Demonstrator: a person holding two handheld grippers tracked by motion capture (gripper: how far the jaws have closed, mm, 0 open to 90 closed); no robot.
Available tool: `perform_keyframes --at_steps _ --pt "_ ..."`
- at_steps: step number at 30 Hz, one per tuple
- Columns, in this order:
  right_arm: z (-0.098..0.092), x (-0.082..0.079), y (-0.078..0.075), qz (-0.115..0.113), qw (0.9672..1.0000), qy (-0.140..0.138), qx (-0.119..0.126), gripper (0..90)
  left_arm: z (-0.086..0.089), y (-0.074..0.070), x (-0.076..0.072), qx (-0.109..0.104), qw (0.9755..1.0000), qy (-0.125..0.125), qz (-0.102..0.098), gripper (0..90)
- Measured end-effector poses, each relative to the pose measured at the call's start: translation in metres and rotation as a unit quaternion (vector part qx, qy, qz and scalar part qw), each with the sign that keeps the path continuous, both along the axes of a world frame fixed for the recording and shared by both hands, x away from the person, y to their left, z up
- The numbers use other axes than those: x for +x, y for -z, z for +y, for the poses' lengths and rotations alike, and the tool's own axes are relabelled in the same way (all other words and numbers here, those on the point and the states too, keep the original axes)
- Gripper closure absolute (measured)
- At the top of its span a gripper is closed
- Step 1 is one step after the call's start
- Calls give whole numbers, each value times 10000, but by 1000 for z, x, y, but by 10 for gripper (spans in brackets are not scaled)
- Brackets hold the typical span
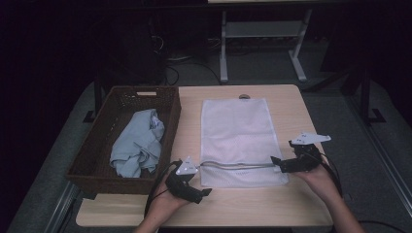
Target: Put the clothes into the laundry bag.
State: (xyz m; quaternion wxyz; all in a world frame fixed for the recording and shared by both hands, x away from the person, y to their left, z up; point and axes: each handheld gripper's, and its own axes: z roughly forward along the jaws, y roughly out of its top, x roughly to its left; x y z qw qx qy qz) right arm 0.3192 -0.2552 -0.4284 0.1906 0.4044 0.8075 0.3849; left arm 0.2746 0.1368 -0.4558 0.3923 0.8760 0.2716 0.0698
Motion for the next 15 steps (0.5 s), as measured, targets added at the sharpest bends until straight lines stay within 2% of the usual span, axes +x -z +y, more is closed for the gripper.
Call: perform_keyframes --at_steps 2,3,5,6,8,10,14,15 --pt "2 7 -2 2 10000 0 -75 74 0 0 -1 -5 10000 3 -14 124" --pt "2 9 -3 -31 10000 -1 -47 115 0 0 -2 7 10000 3 -17 124" --pt "2 12 -4 -5 10000 -41 -62 143 1 0 -1 4 10000 2 -2 124" --pt "5 20 -6 19 9999 -64 -149 145 1 0 -1 -22 10000 -8 9 124" --pt "6 25 -7 55 9999 -54 -133 153 1 -1 -1 -33 10000 -19 -2 125" --pt "7 31 -8 36 9997 -55 -243 154 1 -1 -1 -28 10000 -14 -2 125" --pt "7 41 -8 43 9999 -13 -127 231 2 -1 -1 -11 10000 0 6 125" --pt "8 44 -8 109 9997 -27 -196 252 1 -1 -1 -16 10000 -3 4 125"
